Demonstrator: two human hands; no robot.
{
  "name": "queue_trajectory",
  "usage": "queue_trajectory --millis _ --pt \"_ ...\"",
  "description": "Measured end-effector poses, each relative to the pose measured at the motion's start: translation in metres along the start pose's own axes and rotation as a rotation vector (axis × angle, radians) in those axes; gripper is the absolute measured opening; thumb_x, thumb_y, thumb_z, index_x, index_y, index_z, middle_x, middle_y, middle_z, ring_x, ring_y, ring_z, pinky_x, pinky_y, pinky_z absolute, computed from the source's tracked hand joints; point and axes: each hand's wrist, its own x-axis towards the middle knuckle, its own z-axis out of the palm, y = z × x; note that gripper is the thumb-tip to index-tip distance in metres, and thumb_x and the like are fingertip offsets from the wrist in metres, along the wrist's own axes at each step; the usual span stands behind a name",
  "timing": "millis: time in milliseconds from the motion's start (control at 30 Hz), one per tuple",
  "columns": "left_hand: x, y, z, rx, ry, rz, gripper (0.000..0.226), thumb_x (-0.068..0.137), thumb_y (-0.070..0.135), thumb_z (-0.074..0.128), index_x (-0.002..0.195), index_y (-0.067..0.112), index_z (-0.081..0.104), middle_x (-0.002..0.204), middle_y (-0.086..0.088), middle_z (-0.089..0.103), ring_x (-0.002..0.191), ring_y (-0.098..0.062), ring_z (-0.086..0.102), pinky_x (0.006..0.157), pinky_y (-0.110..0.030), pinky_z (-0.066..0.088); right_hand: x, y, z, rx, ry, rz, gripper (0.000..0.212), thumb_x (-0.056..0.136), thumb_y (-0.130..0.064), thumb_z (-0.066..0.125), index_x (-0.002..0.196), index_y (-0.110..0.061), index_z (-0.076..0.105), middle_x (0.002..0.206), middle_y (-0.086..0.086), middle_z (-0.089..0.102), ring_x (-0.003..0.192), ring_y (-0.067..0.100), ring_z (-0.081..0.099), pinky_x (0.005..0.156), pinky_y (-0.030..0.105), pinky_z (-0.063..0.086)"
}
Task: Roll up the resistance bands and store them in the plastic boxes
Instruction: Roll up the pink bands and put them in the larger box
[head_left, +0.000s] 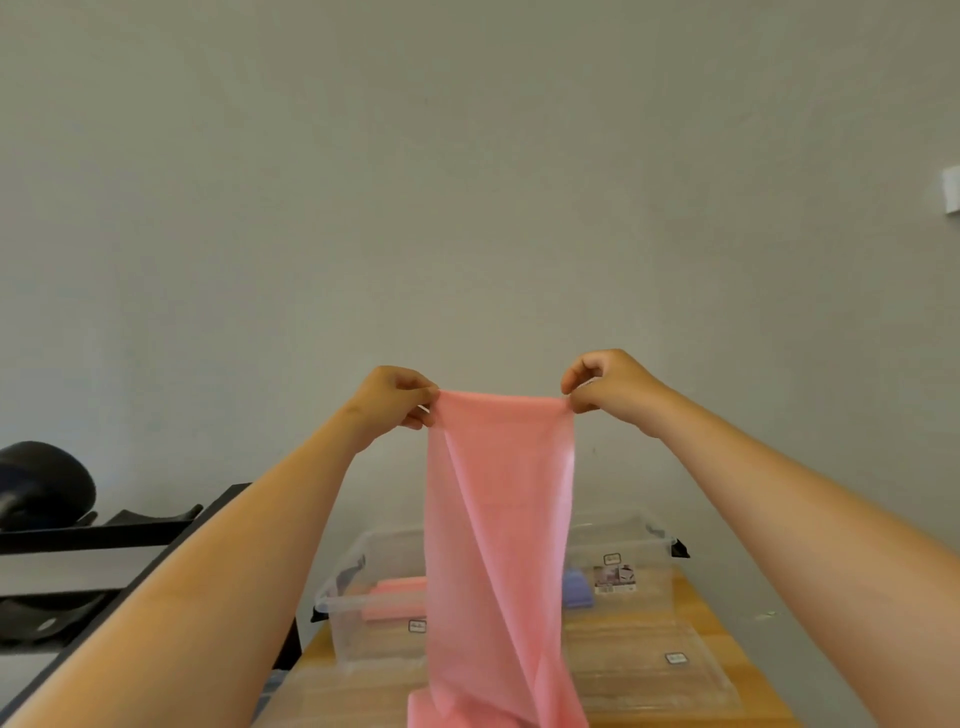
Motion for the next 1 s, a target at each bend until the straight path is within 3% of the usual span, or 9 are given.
queue_trajectory --millis 267,333,433,500,567,733,833,933,1000 --pt "-0.014 -0.036 0.025 0.128 -0.25 -0.211 0.017 0.091 -0.001 0.054 0.083 0.003 0.068 0.064 -0.005 0.067 0.049 -0.011 0.061 0.053 -0.02 0.052 -0.014 0.036 0.034 0.052 -0.201 0.137 0.021 0.081 0.013 0.056 0.078 -0.006 0.064 0.077 0.007 0.065 0.068 0.017 0.064 0.067 0.024 0.056" --pt "-0.018 -0.053 0.038 0.086 -0.203 -0.229 0.018 0.093 -0.003 0.051 0.083 0.002 0.064 0.077 -0.018 0.07 0.053 -0.012 0.065 0.059 -0.02 0.056 -0.018 0.054 0.05 0.021 -0.119 0.139 0.023 0.08 0.011 0.058 0.078 -0.01 0.065 0.085 0.008 0.067 0.082 0.022 0.066 0.08 0.031 0.056" --pt "-0.026 -0.085 0.06 0.046 -0.175 -0.268 0.021 0.094 0.0 0.054 0.114 0.003 0.059 0.123 -0.018 0.053 0.096 -0.023 0.061 0.077 -0.027 0.053 -0.029 0.081 0.077 -0.115 -0.257 0.202 0.03 0.081 0.002 0.064 0.101 -0.021 0.068 0.121 0.004 0.059 0.116 0.02 0.055 0.098 0.031 0.044" --pt "-0.035 -0.105 0.076 0.137 -0.252 -0.294 0.038 0.094 0.006 0.057 0.131 0.012 0.052 0.126 -0.003 0.038 0.114 -0.024 0.049 0.079 -0.029 0.047 -0.039 0.098 0.094 -0.275 -0.433 0.254 0.043 0.082 -0.006 0.069 0.121 -0.023 0.062 0.133 0.002 0.049 0.124 0.02 0.049 0.095 0.025 0.039" --pt "-0.046 -0.123 0.094 0.139 -0.298 -0.298 0.028 0.093 0.004 0.056 0.12 0.012 0.058 0.122 -0.005 0.045 0.104 -0.023 0.051 0.072 -0.029 0.047 -0.051 0.113 0.109 -0.352 -0.505 0.293 0.047 0.084 -0.01 0.07 0.127 -0.024 0.058 0.135 0.001 0.048 0.124 0.02 0.049 0.091 0.024 0.039" --pt "-0.08 -0.165 0.141 0.173 -0.515 -0.319 0.018 0.087 -0.003 0.058 0.091 0.013 0.067 0.08 0.001 0.067 0.076 -0.013 0.06 0.065 -0.023 0.046 -0.085 0.158 0.139 -0.402 -0.649 0.373 0.031 0.085 -0.009 0.068 0.115 -0.018 0.067 0.123 0.0 0.064 0.109 0.015 0.06 0.083 0.021 0.045" --pt "-0.098 -0.186 0.165 0.313 -0.657 -0.305 0.019 0.075 0.003 0.076 0.091 0.012 0.073 0.083 0.001 0.067 0.084 -0.013 0.062 0.076 -0.024 0.049 -0.108 0.179 0.153 -0.396 -0.734 0.421 0.021 0.083 -0.009 0.068 0.1 -0.019 0.073 0.109 0.003 0.07 0.079 0.009 0.06 0.068 0.021 0.049" --pt "-0.113 -0.207 0.179 0.454 -0.745 -0.287 0.024 0.073 0.008 0.079 0.095 0.016 0.074 0.089 0.005 0.065 0.085 -0.008 0.058 0.073 -0.015 0.044 -0.131 0.2 0.167 -0.449 -0.786 0.463 0.007 0.073 -0.02 0.075 0.074 -0.025 0.069 0.103 0.004 0.072 0.08 0.015 0.061 0.077 0.03 0.052" --pt "-0.122 -0.219 0.185 0.512 -0.732 -0.266 0.02 0.075 0.008 0.074 0.091 0.02 0.074 0.09 0.007 0.064 0.083 -0.005 0.055 0.069 -0.012 0.04 -0.145 0.208 0.174 -0.46 -0.789 0.483 0.012 0.065 -0.026 0.079 0.074 -0.022 0.07 0.098 0.002 0.073 0.086 0.019 0.067 0.081 0.033 0.054"
